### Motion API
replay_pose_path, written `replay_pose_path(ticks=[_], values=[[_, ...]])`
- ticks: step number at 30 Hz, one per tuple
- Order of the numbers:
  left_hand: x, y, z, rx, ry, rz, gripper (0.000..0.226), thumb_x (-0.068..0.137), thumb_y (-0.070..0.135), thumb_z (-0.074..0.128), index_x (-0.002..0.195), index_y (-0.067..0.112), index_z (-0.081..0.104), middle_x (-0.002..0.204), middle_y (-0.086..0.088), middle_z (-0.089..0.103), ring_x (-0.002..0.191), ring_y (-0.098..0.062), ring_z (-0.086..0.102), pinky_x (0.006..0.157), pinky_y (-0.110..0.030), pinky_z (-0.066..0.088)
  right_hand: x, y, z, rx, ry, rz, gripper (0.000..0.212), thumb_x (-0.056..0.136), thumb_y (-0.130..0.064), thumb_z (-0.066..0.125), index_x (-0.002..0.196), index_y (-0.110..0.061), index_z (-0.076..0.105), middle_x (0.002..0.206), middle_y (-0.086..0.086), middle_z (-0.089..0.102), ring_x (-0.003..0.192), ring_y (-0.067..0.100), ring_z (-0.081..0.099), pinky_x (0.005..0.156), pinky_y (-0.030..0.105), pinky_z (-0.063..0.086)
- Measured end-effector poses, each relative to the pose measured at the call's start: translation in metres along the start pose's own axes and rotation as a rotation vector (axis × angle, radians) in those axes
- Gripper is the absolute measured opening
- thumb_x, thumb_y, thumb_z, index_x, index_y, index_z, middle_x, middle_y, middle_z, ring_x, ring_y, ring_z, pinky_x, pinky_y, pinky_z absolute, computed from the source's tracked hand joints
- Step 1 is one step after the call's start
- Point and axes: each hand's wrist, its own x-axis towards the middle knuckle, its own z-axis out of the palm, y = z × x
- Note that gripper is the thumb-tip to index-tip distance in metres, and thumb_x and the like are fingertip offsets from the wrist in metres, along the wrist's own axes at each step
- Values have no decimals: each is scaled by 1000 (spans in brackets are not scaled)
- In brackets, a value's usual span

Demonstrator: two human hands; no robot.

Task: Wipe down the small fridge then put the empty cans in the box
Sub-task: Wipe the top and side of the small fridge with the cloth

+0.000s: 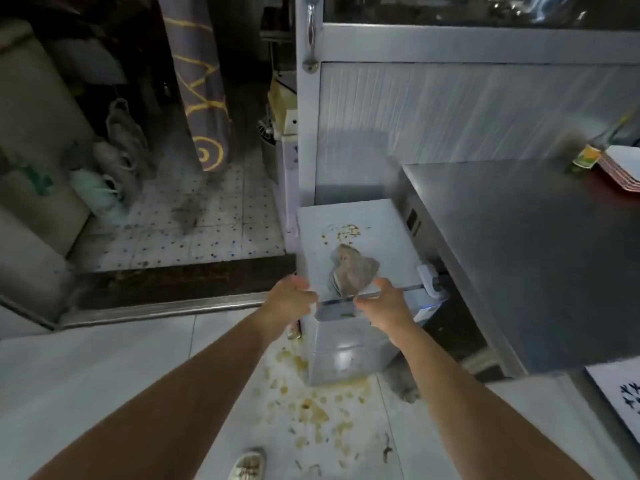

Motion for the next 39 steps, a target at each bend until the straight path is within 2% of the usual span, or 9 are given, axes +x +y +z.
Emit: replay_pose_path(ticks=[3,8,13,18,23,27,31,35,39], values=[[54,1,-13,-7,-51,12,35,89,12,59,123,8,51,109,-7,52,77,-13,52,44,-10,42,41,-15,20,-144,54,9,64,88,-27,60,143,-16,30,143,17,35,119,34,48,94,38,47],[138,1,-24,26,-145,11,33,86,9,61,118,5,55,106,-12,58,85,-21,57,77,-33,51,105,-39,51,-269,294,52,59,87,-31,59,137,-10,36,138,14,40,126,32,37,103,36,33],[193,-6,-28,46,-241,23,27,83,6,62,109,7,57,106,-19,60,92,-30,63,86,-39,53,144,-34,73,-315,337,217,65,86,-39,60,142,-24,30,149,16,11,134,36,21,110,39,26],[212,-1,-31,58,-296,16,26,85,6,59,110,9,53,102,-14,58,95,-30,61,86,-37,50,152,-30,73,-136,460,128,26,83,2,52,104,-2,66,108,19,61,99,33,59,88,39,50],[204,28,-28,-31,-383,-45,25,93,22,55,113,7,54,110,-14,58,92,-24,60,75,-22,45,118,-60,52,24,587,-22,24,82,3,60,101,-9,69,100,5,61,89,13,58,80,13,45],[186,63,-27,-299,-601,-254,51,94,53,39,130,17,46,131,-9,55,119,-22,50,108,-43,22,96,-86,33,135,655,-177,25,75,1,72,94,-16,71,109,-2,52,94,7,56,81,-4,37],[164,92,-33,-571,-560,-200,31,96,22,48,124,11,52,112,-7,62,91,-16,56,93,-37,37,78,-101,18,239,545,-259,44,69,7,71,97,-25,60,112,1,51,98,13,59,86,16,51],[140,110,-49,-553,-423,-81,33,95,10,51,127,6,49,102,-9,63,81,-18,59,73,-36,49,62,-112,-2,1038,170,-83,69,65,3,66,124,-20,40,118,9,50,107,23,52,81,30,47],[117,119,-67,-554,-410,1,34,95,13,51,129,10,48,125,-12,59,101,-23,58,78,-37,50,53,-123,-11,1058,-15,3,17,89,-16,54,103,-6,56,96,10,60,87,17,57,77,27,44]])
